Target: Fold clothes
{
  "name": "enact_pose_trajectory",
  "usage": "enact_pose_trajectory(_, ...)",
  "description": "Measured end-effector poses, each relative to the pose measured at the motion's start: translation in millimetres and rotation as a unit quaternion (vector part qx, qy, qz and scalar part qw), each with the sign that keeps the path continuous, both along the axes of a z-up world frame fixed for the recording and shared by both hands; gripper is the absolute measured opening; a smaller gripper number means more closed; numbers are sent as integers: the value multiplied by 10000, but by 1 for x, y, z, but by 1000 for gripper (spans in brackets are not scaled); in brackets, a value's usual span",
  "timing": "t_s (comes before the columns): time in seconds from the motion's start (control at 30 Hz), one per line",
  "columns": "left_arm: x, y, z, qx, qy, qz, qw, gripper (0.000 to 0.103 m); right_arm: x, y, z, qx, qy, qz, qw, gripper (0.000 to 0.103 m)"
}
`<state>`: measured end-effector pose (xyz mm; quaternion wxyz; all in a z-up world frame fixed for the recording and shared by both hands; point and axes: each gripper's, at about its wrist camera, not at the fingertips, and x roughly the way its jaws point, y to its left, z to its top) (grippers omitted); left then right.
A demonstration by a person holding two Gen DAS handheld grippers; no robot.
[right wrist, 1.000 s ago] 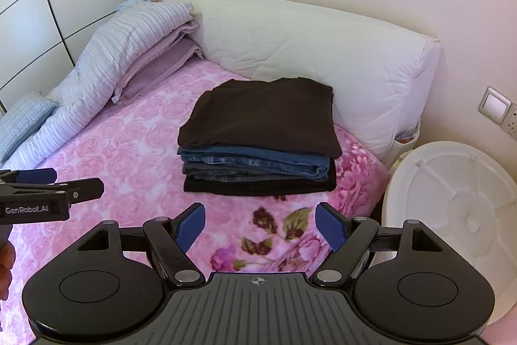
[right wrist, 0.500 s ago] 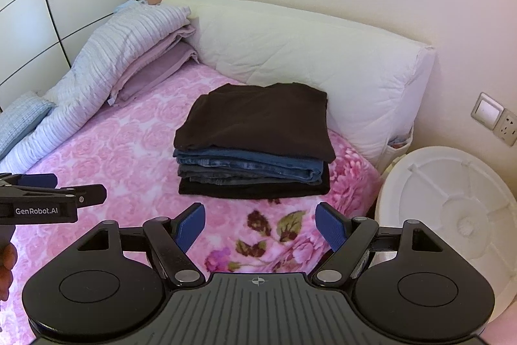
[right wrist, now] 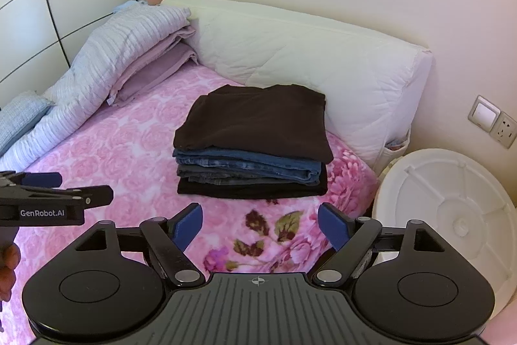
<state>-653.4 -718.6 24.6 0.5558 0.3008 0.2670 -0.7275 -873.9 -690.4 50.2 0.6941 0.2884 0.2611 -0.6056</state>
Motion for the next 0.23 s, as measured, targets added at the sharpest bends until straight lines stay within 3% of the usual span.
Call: enact_pose_trajectory(0.23, 1, 2, 3, -117, 3, -13, 9999, 98, 5, 0, -1, 24, 33, 54, 10000, 82)
